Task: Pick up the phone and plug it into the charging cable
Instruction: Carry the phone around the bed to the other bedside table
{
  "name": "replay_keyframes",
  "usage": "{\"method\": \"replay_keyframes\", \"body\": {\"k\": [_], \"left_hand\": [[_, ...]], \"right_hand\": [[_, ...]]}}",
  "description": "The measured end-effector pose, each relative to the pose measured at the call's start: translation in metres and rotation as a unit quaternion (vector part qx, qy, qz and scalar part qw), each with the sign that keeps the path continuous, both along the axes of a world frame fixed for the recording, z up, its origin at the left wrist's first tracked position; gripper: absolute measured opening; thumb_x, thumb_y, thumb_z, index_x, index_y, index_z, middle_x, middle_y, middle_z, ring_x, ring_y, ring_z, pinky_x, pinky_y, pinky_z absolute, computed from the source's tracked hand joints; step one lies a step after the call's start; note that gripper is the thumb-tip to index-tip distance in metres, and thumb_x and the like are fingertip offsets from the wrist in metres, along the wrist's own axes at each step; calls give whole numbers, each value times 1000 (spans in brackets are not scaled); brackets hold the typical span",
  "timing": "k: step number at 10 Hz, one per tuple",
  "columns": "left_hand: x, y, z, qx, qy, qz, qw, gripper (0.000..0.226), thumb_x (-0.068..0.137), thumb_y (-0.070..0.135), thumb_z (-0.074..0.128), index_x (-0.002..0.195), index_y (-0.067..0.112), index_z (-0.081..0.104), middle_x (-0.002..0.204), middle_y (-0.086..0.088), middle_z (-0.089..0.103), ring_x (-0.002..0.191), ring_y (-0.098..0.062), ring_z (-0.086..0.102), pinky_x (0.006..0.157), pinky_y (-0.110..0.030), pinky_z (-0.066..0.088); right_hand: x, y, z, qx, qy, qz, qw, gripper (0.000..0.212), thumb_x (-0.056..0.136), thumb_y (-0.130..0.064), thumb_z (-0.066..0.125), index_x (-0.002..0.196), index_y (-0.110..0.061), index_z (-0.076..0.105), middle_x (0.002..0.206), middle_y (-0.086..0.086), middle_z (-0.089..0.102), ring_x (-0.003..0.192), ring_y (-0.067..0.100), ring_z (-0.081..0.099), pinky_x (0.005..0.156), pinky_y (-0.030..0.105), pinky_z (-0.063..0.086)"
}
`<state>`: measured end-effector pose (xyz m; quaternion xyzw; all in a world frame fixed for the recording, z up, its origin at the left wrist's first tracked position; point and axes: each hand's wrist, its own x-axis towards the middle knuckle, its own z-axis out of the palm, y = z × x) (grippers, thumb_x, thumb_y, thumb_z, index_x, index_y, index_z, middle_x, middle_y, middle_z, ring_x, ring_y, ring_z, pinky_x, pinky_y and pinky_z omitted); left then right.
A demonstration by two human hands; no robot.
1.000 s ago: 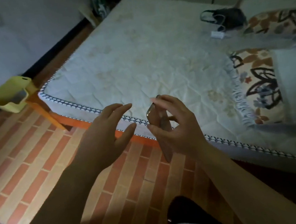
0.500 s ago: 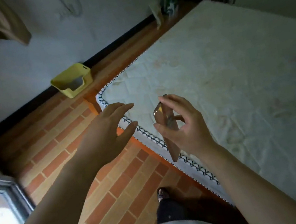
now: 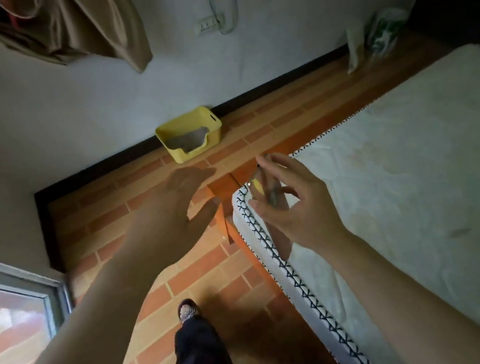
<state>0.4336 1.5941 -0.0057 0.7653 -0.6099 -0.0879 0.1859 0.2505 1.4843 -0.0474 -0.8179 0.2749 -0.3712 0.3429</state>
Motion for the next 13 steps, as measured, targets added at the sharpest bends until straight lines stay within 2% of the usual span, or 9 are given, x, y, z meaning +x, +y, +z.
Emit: {"method": "replay_keyframes", "body": {"k": [1,2,4,6,7,8,9,11,13], "left_hand": [[77,-39,11,-25,19,-20,999,55,84,56,37,132,29,44,138,1,50,108,-21,56,88,-34,45],[150,-88,22,-35,26,-31,999,52,86,50,42,132,27,44,136,-2,52,115,-23,53,91,-42,47],[260,-173,33,-93,58,-85,990,42,86,35,50,126,19,52,116,1,58,105,-20,56,84,-26,39],[342,-289,25,-49,56,-113,991,50,85,44,43,129,21,49,129,-5,54,110,-22,54,88,-34,45],[375,-367,19,-39,56,-141,988,50,84,45,43,130,24,48,132,-1,53,114,-22,52,90,-36,45],[401,-453,18,-25,56,-160,985,53,83,48,41,131,27,47,135,4,50,118,-18,49,93,-38,44],[422,-539,22,-14,58,-189,980,51,85,48,38,131,29,45,135,5,50,121,-17,47,98,-41,41],[450,-686,23,-27,56,-240,969,47,88,54,37,131,35,44,134,8,50,119,-14,47,93,-31,40],[447,-839,18,-24,93,-330,939,50,85,54,38,131,35,43,134,9,50,116,-7,46,88,-26,35]], "right_hand": [[77,-37,6,-3,-4,-2,1000,61,76,-29,75,130,-17,50,132,0,51,117,3,48,89,10,42],[148,-75,19,-28,-7,-10,1000,60,75,-28,75,129,-14,51,129,6,54,114,10,50,90,11,43],[247,-153,31,-25,-36,-21,999,60,77,-34,69,130,-17,48,132,5,49,113,18,55,86,26,53],[321,-247,10,13,-38,-79,996,61,75,-33,71,130,-20,49,132,8,52,115,20,54,84,35,55],[351,-313,-3,29,-36,-128,991,62,74,-34,71,131,-29,46,135,4,50,117,18,52,87,28,53],[373,-386,-8,51,-9,-167,985,60,77,-39,68,132,-25,47,138,8,46,118,26,51,85,45,54],[392,-458,-5,55,21,-209,976,61,77,-47,60,133,-29,44,145,6,39,127,25,44,89,52,50],[417,-580,6,56,18,-265,963,61,78,-46,62,134,-39,39,146,-3,38,130,15,38,92,47,50],[421,-692,12,32,6,-321,947,59,80,-42,60,134,-34,38,144,2,39,129,16,40,98,45,46]]}}
